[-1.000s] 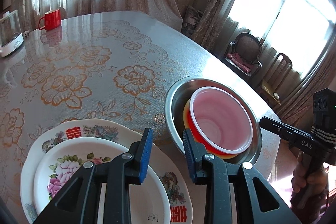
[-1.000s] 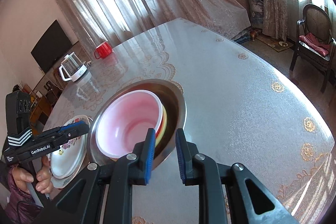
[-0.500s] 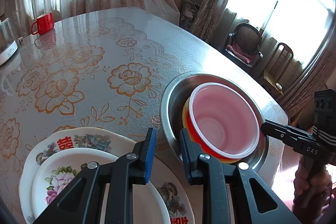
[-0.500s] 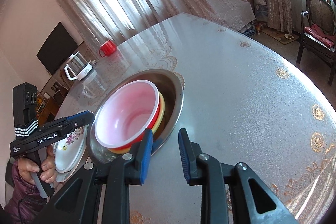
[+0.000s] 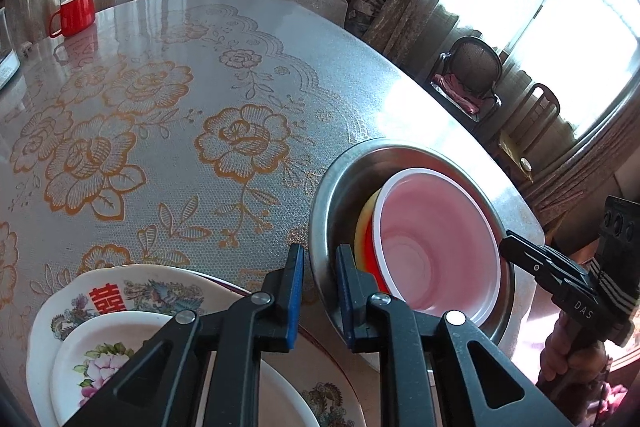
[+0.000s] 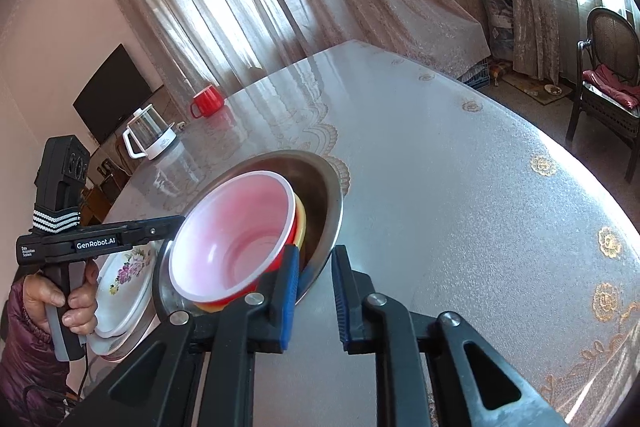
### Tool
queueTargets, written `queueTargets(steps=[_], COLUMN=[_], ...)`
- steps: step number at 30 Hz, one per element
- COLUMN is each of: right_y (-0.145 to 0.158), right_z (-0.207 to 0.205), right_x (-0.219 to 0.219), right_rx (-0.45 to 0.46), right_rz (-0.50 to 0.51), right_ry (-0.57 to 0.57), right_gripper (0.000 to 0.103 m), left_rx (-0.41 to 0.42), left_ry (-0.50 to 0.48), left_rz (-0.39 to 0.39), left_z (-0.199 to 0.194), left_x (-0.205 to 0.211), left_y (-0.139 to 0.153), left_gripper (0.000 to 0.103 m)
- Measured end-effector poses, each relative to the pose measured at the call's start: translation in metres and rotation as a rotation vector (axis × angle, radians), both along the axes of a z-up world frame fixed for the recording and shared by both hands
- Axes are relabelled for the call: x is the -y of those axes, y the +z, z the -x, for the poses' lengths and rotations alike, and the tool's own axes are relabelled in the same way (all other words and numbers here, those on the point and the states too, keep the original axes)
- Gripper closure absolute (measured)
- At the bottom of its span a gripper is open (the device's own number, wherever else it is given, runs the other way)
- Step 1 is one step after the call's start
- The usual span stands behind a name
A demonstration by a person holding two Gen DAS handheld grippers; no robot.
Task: Organize plates and bowls
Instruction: 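Open both grippers and move them to the steel bowl rim, then close both grippers on the steel bowl rim and lift the nested bowls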
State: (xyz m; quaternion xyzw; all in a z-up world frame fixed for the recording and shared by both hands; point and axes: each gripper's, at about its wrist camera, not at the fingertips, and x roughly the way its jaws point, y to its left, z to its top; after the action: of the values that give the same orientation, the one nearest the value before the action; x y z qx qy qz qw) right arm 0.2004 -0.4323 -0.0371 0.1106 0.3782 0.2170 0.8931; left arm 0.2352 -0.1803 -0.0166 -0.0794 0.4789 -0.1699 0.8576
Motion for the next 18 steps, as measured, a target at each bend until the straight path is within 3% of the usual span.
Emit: queueTargets(steps=[5, 10, 15, 18], right_y=[-0.001, -0.009, -0.013, -0.012], right_z=[-0.007, -0.014, -0.015, -0.015], right_x=[-0.004, -0.008, -0.004, -0.007], right_rx=[-0.023, -0.106, -0.12, -0.106], right_rz=[0.009, -0.035, -0.086, -0.063], right_ry=[0.003, 0.058, 0.062, 0.05], right_gripper=[0.087, 0.082, 0.085, 0.086], left_rx=[-0.023, -0.026, -0.03, -0.004], left_ry=[-0.009, -0.043, -0.041, -0.043], left_rz=[0.008, -0.006, -0.022, -0.041], left_z=[-0.008, -0.004, -0.007, -0.001], left_x=[0.005, 0.013, 0.013, 0.016], left_y=[-0.004, -0.006, -0.012, -0.009], left_gripper=[0.087, 0.088, 0.088, 0.087])
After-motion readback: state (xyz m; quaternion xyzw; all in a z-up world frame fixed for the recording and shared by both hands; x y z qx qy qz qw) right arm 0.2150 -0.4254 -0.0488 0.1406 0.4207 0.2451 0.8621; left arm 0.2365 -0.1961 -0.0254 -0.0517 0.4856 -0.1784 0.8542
